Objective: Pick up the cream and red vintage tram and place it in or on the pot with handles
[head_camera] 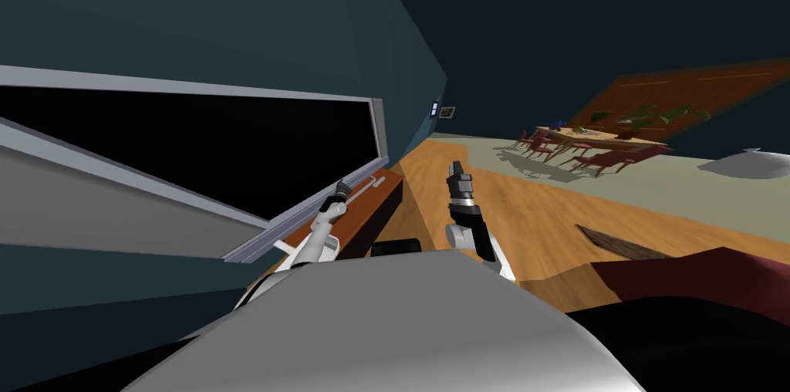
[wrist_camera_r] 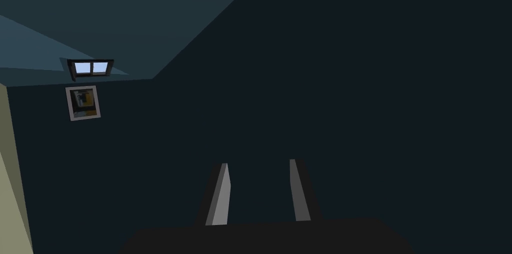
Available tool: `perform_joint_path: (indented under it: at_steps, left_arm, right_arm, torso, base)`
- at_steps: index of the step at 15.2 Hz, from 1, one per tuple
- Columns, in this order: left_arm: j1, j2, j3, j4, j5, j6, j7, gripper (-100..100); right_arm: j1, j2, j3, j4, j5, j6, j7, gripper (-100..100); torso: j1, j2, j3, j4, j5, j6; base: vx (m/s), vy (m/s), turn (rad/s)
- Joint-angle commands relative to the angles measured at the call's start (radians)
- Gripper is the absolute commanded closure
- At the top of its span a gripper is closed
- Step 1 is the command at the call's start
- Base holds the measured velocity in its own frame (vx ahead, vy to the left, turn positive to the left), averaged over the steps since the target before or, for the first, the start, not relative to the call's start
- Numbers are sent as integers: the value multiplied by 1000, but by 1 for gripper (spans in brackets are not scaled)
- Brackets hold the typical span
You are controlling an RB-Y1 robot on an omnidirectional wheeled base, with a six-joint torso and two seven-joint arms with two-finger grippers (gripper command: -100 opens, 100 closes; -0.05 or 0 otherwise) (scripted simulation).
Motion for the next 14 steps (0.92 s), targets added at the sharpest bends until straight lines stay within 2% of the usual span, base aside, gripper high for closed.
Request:
perform_joint_path:
  at_steps: [1,3,4,5,7,8,12,13,14]
  left_arm:
    - [-18,6,3,50,4,28,15,-100]
    - [-18,6,3,84,4,28,15,-100]
    - [-18,6,3,84,4,28,15,-100]
    - [-36,17,4,113,8,51,29,-100]
    - [-36,17,4,147,8,51,29,-100]
    - [-53,28,4,196,10,74,43,-100]
    - [-68,40,5,268,12,95,57,-100]
    - [-81,53,6,304,12,116,70,-100]
    - [-81,53,6,304,12,116,70,-100]
  right_arm:
    - [0,0,0,0,0,0,0,0]
    - [0,0,0,0,0,0,0,0]
    - [0,0,0,0,0,0,0,0]
    - [0,0,0,0,0,0,0,0]
    - [0,0,0,0,0,0,0,0]
    - [0,0,0,0,0,0,0,0]
    - [0,0,0,0,0,0,0,0]
    - [0,0,0,0,0,0,0,0]
    - [0,0,0,0,0,0,0,0]
  torso:
    - [0,0,0,0,0,0]
    - [0,0,0,0,0,0]
    - [0,0,0,0,0,0]
    - [0,0,0,0,0,0]
    - [0,0,0,0,0,1]
    - [0,0,0,0,0,0]
    - [2,1,1,0,0,0]
    - [1,1,1,0,0,0]
    - [1,1,0,0,0,0]
  base:
    - [-24,26,-110]
    - [-24,30,-92]
    - [-10,14,7]
    - [-16,18,-98]
    - [-21,27,-103]
    - [-22,29,-105]
    - [-34,44,-113]
    - [-27,32,-105]
    - [-30,36,-114]
